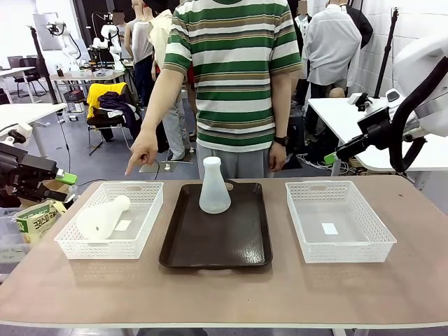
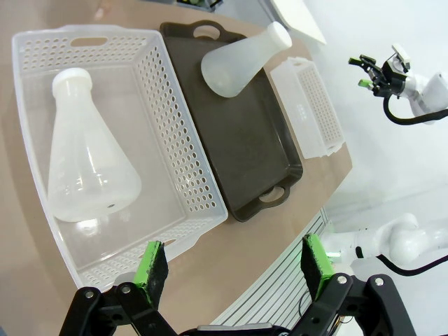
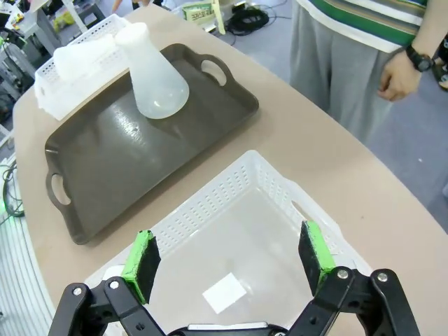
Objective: Prepare the laboratory tools.
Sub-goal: Pick up the Big flask that the person points to.
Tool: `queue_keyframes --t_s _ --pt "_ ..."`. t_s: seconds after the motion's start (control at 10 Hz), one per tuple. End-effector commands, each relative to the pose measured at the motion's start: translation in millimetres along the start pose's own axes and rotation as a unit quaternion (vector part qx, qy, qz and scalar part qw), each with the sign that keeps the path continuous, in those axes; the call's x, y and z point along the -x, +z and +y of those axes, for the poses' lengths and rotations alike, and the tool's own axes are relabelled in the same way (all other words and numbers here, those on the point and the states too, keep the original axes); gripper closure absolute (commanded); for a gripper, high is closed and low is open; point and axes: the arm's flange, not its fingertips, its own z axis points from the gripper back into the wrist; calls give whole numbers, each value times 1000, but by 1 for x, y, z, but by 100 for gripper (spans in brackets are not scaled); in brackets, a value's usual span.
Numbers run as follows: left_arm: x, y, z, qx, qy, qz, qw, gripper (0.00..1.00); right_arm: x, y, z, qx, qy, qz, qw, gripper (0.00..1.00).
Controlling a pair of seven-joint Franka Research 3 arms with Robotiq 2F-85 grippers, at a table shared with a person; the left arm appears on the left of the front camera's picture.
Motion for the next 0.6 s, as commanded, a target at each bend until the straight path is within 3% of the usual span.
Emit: queue_keyframes --t_s 0.0,0.5 --pt "0 0 1 9 -3 -7 1000 0 -1 -1 0 6 2 1 1000 0" --pt "0 0 1 9 -3 -7 1000 0 -1 -1 0 6 2 1 1000 0"
